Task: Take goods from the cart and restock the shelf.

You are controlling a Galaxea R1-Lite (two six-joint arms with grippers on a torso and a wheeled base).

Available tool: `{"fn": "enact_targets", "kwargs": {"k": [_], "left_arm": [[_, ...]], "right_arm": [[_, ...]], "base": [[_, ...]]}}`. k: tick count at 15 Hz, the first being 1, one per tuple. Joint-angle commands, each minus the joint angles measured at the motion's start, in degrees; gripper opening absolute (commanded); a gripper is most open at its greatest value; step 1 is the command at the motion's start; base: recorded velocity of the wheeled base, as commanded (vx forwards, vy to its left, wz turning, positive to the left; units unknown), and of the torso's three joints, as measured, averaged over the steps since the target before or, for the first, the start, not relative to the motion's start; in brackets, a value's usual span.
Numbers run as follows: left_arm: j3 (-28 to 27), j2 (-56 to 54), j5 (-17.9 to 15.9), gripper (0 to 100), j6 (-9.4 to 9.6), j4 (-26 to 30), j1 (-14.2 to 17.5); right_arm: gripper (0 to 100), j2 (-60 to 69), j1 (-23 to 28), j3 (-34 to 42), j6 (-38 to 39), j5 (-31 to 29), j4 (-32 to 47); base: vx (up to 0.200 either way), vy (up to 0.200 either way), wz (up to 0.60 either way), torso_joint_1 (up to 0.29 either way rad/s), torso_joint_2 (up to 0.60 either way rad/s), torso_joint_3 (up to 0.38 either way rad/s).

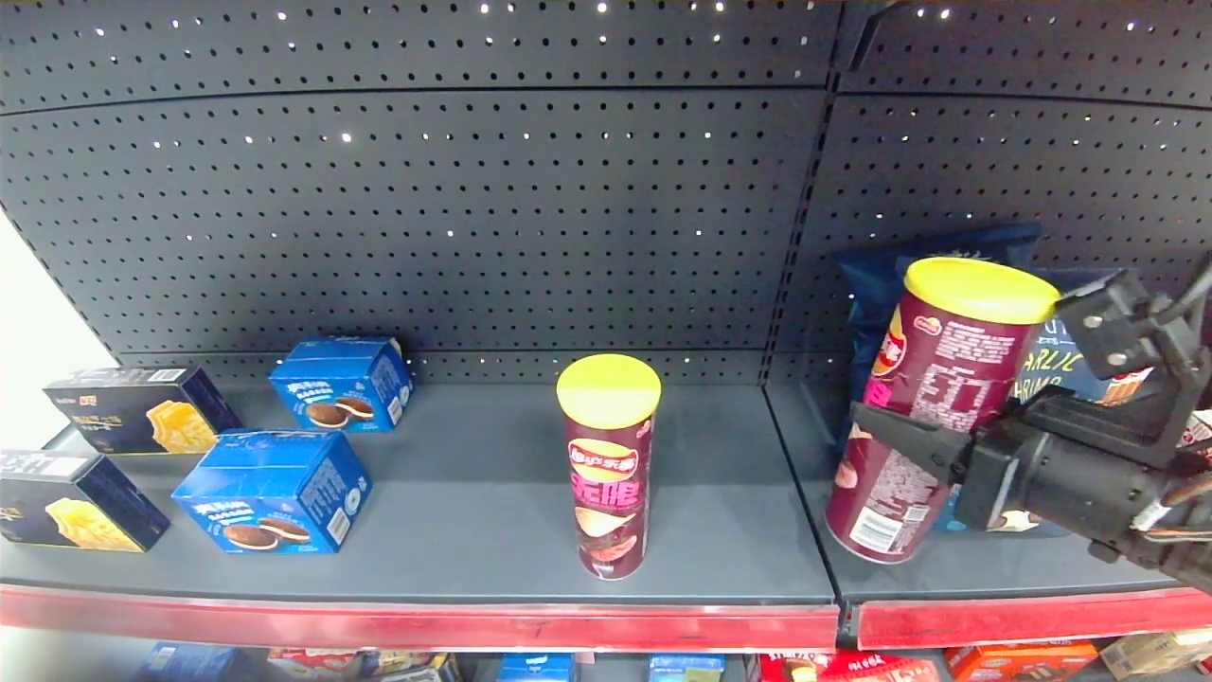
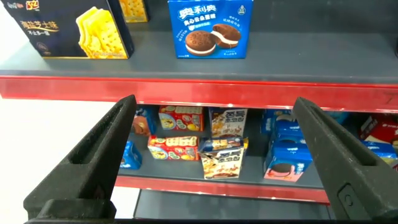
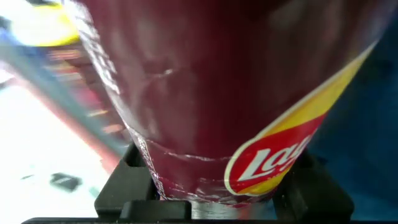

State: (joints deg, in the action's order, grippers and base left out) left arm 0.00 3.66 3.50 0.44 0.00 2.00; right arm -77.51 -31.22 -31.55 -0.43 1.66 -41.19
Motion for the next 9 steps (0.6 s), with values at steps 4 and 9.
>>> {"fn": "enact_targets", "kwargs": {"k": [4, 9], "left_arm": [[0.0, 0.21, 0.02, 100, 0.0, 0.0, 0.02], [0.0, 0.21, 0.02, 100, 0.0, 0.0, 0.02]], "right_arm": [[0, -8.89, -0.86, -5.1, -0.45, -2.89, -3.28], [0, -8.98, 0.11, -5.19, -0.45, -1.66, -3.63]], "base": [[0.0, 0.0, 0.15, -0.001, 0.0, 0.001], [0.0, 0.0, 0.24, 0.001, 0.0, 0.001]]}}
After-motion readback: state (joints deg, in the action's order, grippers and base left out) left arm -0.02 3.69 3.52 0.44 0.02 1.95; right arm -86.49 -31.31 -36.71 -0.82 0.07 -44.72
